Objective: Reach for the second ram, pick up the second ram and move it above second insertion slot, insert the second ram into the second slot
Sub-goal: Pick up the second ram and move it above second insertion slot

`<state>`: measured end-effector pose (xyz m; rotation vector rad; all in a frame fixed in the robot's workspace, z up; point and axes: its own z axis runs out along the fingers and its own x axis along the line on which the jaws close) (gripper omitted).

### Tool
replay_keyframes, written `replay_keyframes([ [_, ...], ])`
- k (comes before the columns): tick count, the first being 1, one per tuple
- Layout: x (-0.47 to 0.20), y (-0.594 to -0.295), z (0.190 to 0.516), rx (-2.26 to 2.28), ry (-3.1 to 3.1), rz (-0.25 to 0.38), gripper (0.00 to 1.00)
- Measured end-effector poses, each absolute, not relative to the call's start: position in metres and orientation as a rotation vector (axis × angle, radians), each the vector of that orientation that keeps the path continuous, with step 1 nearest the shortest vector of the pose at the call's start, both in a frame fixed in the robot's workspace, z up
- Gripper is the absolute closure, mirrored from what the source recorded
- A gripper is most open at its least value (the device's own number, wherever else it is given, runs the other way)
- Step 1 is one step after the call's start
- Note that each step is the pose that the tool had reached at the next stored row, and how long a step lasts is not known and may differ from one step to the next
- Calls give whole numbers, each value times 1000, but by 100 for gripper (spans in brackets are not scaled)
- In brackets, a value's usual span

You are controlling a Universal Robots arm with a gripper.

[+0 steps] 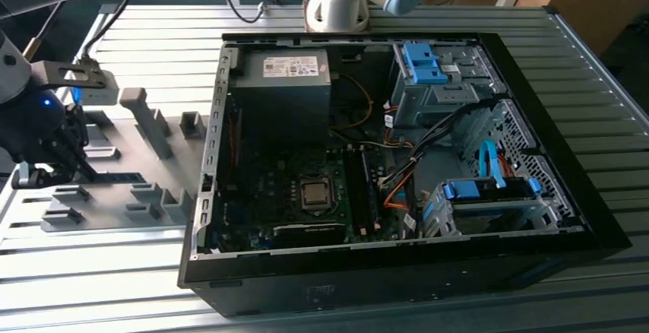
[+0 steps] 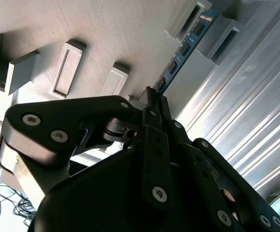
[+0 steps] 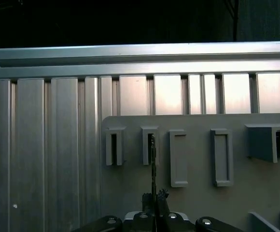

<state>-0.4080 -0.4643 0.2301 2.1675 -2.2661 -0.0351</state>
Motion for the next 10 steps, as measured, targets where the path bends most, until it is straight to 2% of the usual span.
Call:
replay_keyframes([
  [10,-408,-464,235,2167,-2266,-35,86],
])
